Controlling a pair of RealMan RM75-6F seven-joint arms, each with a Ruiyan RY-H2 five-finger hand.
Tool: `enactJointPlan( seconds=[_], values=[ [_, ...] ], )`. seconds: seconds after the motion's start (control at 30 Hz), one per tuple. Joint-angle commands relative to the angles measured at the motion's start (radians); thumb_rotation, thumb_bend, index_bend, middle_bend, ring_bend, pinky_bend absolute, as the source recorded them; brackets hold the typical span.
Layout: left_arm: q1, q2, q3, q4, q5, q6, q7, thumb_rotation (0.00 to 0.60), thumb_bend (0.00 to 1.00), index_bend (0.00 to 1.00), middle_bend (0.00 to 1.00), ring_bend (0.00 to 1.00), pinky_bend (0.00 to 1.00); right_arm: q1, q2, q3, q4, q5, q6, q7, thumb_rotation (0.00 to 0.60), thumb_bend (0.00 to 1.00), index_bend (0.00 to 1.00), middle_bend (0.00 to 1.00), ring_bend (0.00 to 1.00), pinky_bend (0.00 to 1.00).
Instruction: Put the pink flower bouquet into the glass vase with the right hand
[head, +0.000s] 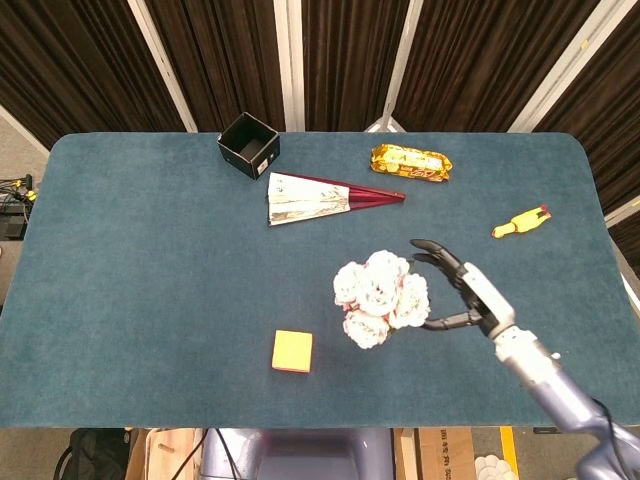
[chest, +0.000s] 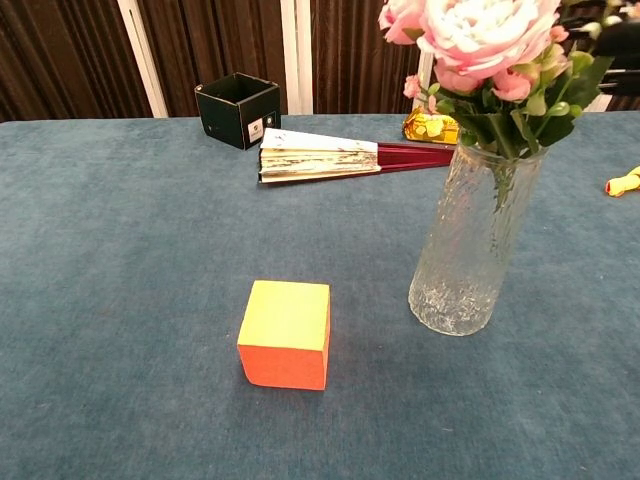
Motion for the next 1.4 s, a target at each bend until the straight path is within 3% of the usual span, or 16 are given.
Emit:
enactJointPlan(
  seconds=[0.03, 0.2, 0.33, 0.37, 0.43, 0.53, 0.7, 0.9, 1.17, 1.4],
  values=[
    [0.000, 0.001, 0.001, -0.001, 0.002, 0.000, -0.002, 0.600, 0.25, 0.09, 0.00, 0.00, 0.02, -0.048, 0.073, -0.058, 0.026, -0.069, 0.055, 0.050, 0.600, 0.04, 0.13, 0.09, 0.11, 0.01],
    [0.000, 0.002, 0.002, -0.001, 0.004, -0.002, -0.008, 0.600, 0.25, 0.09, 0.00, 0.00, 0.02, -0.125, 0.146, -0.123, 0.082, -0.118, 0.157, 0.009, 0.600, 0.04, 0.13, 0.09, 0.12, 0.00],
    [0.000, 0.005, 0.003, -0.001, 0.008, -0.002, -0.019, 0.600, 0.25, 0.09, 0.00, 0.00, 0.02, -0.226, 0.133, -0.130, 0.104, -0.005, 0.306, -0.313, 0.600, 0.04, 0.13, 0.09, 0.12, 0.00],
    [0.000, 0.006, 0.003, -0.001, 0.009, -0.002, -0.025, 0.600, 0.25, 0.09, 0.00, 0.00, 0.02, -0.285, 0.112, -0.141, 0.123, 0.028, 0.403, -0.514, 0.600, 0.04, 0.13, 0.09, 0.12, 0.00],
    [0.000, 0.009, 0.004, 0.001, 0.010, -0.004, -0.035, 0.600, 0.25, 0.09, 0.00, 0.00, 0.02, -0.345, 0.061, -0.170, 0.117, -0.001, 0.516, -0.682, 0.600, 0.04, 0.13, 0.09, 0.12, 0.00],
    [0.000, 0.013, 0.005, 0.004, 0.012, -0.007, -0.048, 0.600, 0.25, 0.09, 0.00, 0.00, 0.02, -0.390, 0.011, -0.232, 0.149, -0.090, 0.587, -0.737, 0.600, 0.04, 0.13, 0.09, 0.12, 0.00],
    [0.000, 0.019, 0.002, 0.009, 0.006, -0.008, -0.067, 0.600, 0.25, 0.09, 0.00, 0.00, 0.02, -0.431, -0.088, -0.245, 0.233, -0.138, 0.697, -0.922, 0.600, 0.04, 0.13, 0.09, 0.10, 0.00],
    [-0.002, 0.026, -0.004, 0.015, -0.013, -0.022, -0.093, 0.600, 0.25, 0.09, 0.00, 0.00, 0.02, -0.431, -0.120, -0.261, 0.270, -0.215, 0.737, -1.078, 0.600, 0.04, 0.13, 0.09, 0.06, 0.00],
    [-0.005, 0.029, -0.004, 0.019, -0.011, -0.027, -0.101, 0.600, 0.25, 0.09, 0.00, 0.00, 0.02, -0.414, -0.117, -0.286, 0.238, -0.158, 0.631, -1.275, 0.600, 0.04, 0.13, 0.08, 0.06, 0.00],
    [-0.006, 0.024, -0.011, 0.028, -0.019, -0.023, -0.109, 0.600, 0.25, 0.09, 0.00, 0.00, 0.02, -0.413, -0.146, -0.259, 0.241, -0.097, 0.642, -1.383, 0.600, 0.04, 0.13, 0.08, 0.05, 0.00]
  ],
)
